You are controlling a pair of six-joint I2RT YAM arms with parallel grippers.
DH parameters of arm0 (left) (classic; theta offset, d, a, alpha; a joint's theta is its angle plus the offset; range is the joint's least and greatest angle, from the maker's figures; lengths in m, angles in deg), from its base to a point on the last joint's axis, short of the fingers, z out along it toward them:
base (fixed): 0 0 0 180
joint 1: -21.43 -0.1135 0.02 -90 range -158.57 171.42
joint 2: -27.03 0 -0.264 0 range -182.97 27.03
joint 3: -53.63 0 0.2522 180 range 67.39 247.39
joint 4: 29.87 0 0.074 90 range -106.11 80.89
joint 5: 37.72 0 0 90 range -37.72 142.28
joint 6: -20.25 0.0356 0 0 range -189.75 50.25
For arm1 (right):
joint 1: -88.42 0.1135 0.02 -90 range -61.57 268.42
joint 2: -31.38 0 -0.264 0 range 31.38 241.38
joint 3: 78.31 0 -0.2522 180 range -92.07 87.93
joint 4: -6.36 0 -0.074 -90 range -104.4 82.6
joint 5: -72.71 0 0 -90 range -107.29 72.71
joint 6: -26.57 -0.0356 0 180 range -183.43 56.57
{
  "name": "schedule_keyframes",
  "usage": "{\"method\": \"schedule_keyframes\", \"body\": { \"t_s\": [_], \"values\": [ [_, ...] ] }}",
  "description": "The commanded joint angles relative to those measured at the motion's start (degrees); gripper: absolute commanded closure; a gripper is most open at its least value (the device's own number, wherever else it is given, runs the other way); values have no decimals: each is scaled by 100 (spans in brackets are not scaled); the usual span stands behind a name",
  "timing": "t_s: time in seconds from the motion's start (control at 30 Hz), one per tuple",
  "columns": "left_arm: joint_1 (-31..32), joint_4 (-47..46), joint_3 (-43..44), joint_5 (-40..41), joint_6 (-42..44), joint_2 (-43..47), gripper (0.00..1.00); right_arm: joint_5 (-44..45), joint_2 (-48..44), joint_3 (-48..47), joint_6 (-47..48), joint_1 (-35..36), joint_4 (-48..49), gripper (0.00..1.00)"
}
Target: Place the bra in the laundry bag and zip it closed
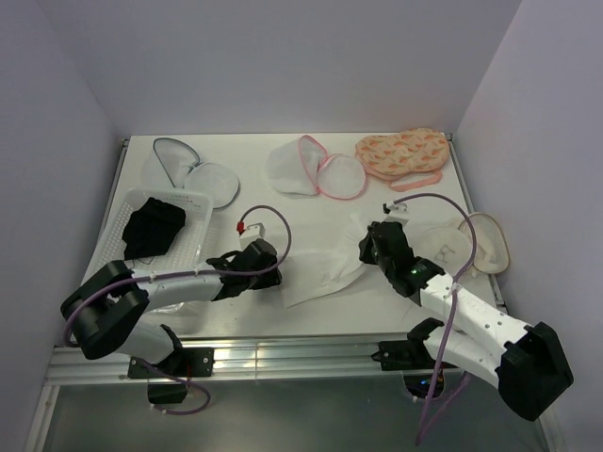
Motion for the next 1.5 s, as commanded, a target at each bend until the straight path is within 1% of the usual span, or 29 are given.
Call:
{"method": "schedule_keyframes", "body": {
  "t_s": [0.0, 0.17, 0.37, 0.57, 0.67, 0.77, 0.8, 0.87, 0.97, 1.0, 1.07, 1.1, 1.2, 1.27, 1.33, 1.47],
  "values": [
    [179, -606, 37, -136, -166, -293, 49, 525, 40, -101, -176, 306, -61, 88],
    [294, -870, 108, -171, -219, -733, 53, 1052, 242, -303, -387, 702, -237, 86],
    [346, -975, 99, -206, -255, -918, 55, 1440, 410, -435, -650, 1326, -247, 79],
    [364, -1011, 125, -223, -255, -980, 55, 1291, 594, -690, -976, 2003, 17, 76],
    [373, -1011, 143, -232, -263, -997, 56, 1230, 919, -944, -1125, 2302, 105, 75],
    [390, -993, 117, -215, -272, -928, 56, 1177, 1340, -1191, -1310, 2557, 219, 70],
    [390, -993, 108, -215, -272, -918, 56, 1176, 1550, -1252, -1362, 2601, 245, 66],
    [390, -975, 64, -206, -263, -866, 56, 1089, 1736, -1393, -1512, 2723, 298, 61],
    [390, -975, -41, -206, -290, -752, 56, 957, 2087, -1507, -1670, 2777, 430, 56],
    [390, -967, -59, -197, -290, -717, 56, 931, 2132, -1516, -1696, 2777, 448, 50],
    [390, -897, -138, -171, -307, -542, 55, 869, 2202, -1551, -1758, 2777, 474, 45],
    [390, -844, -147, -145, -307, -471, 55, 843, 2211, -1551, -1776, 2777, 509, 40],
    [390, -642, -200, -22, -334, -146, 53, 799, 2177, -1534, -1820, 2777, 536, 32],
    [390, -335, -270, 75, -369, 179, 53, 764, 2089, -1499, -1837, 2777, 527, 30],
    [390, -211, -314, 154, -395, 503, 52, 816, 2001, -1464, -1855, 2777, 466, 30],
    [390, -26, -314, 260, -369, 883, 50, 1088, 1624, -1262, -1943, 2742, 211, 27]
  ]
}}
